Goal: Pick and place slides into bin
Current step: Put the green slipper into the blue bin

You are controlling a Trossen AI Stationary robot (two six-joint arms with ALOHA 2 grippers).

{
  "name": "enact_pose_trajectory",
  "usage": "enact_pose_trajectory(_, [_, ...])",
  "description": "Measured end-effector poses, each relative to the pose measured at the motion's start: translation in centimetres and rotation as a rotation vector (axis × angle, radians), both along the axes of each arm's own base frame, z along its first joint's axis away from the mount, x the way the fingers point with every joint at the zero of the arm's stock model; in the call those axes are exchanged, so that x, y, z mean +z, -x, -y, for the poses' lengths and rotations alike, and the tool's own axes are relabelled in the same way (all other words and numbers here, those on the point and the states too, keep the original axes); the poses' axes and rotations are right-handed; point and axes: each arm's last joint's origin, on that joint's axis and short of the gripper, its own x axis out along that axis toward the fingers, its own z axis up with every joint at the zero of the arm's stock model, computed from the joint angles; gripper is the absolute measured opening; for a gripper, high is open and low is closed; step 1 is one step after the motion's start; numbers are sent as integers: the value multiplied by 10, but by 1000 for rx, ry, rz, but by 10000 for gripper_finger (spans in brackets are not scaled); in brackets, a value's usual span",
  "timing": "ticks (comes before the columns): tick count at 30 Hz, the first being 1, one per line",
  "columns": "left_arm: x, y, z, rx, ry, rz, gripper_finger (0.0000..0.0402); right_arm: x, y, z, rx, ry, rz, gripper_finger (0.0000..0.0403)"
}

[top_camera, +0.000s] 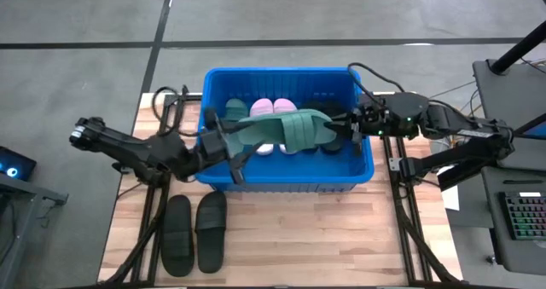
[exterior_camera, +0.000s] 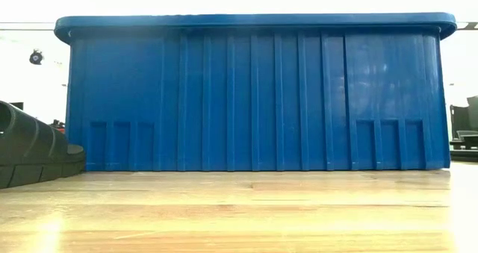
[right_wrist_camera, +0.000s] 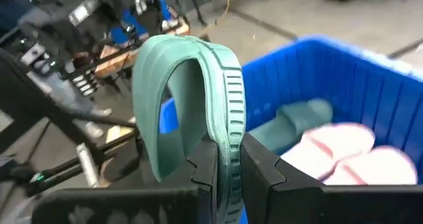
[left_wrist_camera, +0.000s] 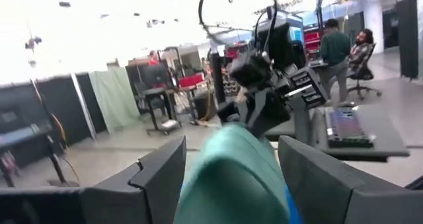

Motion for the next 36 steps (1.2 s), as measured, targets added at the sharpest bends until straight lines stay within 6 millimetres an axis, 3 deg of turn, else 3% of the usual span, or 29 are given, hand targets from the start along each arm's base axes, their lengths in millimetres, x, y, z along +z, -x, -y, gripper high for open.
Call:
enact_pose_trajectory(5, [6, 8, 0, 79, -182, -82, 226, -4, 9, 7, 28, -136, -43, 29])
enact_pose_trajectory(13, [16, -4, 6, 200, -451, -258, 226, -6, 12, 22, 90, -341, -58, 29])
enact_pose_trajectory(21, [-5, -31, 15, 306, -685, -539, 226, -7, 16, 37, 130, -472, -60, 29])
enact_pose_trajectory(36, [-37, -73, 30, 308, -975, -755, 226, -18, -7, 46, 241, -581, -116, 29])
